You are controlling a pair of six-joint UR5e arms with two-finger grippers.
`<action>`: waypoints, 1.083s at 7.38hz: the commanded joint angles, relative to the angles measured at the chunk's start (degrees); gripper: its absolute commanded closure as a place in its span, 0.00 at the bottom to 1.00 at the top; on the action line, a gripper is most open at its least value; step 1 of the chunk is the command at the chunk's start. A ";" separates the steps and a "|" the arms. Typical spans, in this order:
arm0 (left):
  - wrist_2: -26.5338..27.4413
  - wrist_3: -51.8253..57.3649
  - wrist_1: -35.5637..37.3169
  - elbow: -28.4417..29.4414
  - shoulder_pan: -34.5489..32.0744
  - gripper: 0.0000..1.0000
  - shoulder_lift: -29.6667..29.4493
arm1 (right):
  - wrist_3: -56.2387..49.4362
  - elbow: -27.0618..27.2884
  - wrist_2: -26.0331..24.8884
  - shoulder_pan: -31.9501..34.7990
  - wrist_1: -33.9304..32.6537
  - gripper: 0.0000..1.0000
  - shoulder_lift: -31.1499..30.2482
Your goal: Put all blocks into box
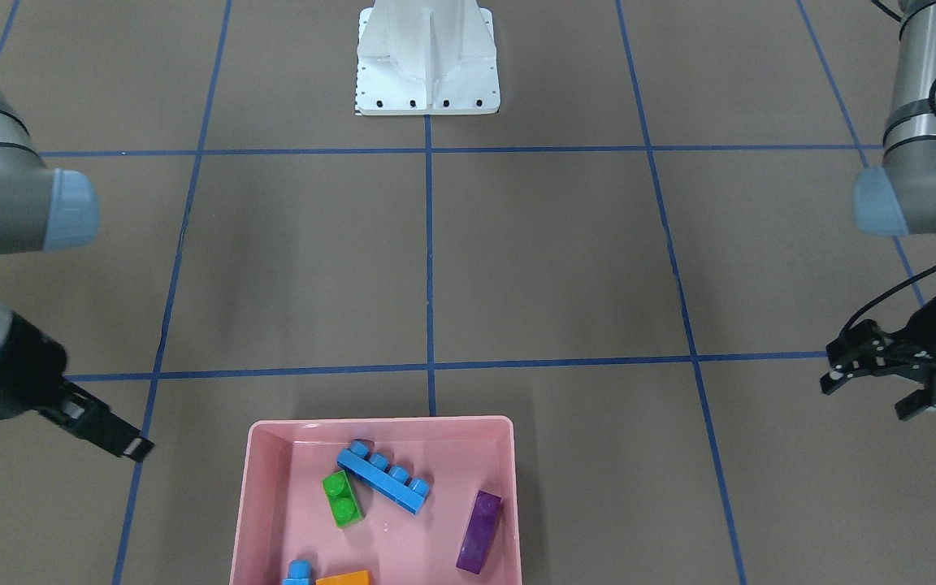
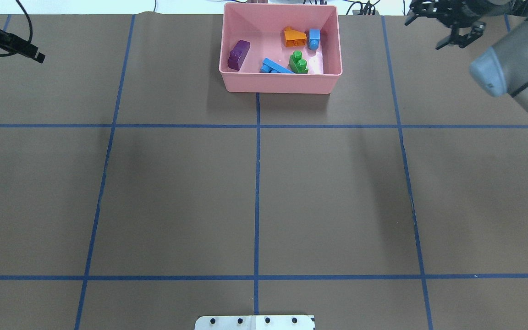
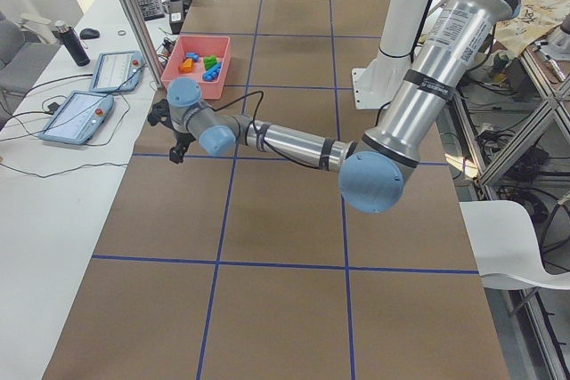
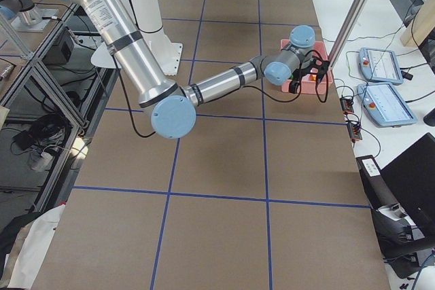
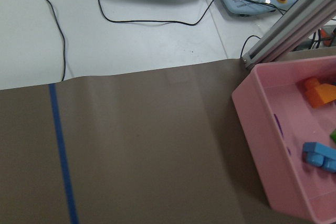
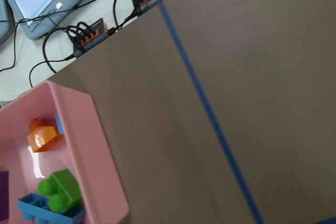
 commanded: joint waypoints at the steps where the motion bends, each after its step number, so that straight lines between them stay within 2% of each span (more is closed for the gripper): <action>1: -1.55 8.91 3.22 0.58 -4.97 0.00 5.39 | -17.40 6.97 4.61 7.49 -0.03 0.00 -15.03; 2: -2.61 13.41 7.17 0.23 -10.40 0.00 5.58 | -28.52 7.25 4.27 9.60 0.06 0.00 -21.44; 3: -4.71 17.63 9.81 0.84 -13.06 0.00 6.89 | -39.68 6.90 3.74 10.49 -0.55 0.00 -26.38; 5: -6.21 18.99 13.60 1.72 -14.40 0.00 8.83 | -54.76 7.16 4.17 14.09 -5.54 0.00 -31.07; 8: -7.73 17.94 14.50 -0.89 -16.61 0.00 13.47 | -59.84 7.95 5.05 14.63 -8.73 0.00 -32.32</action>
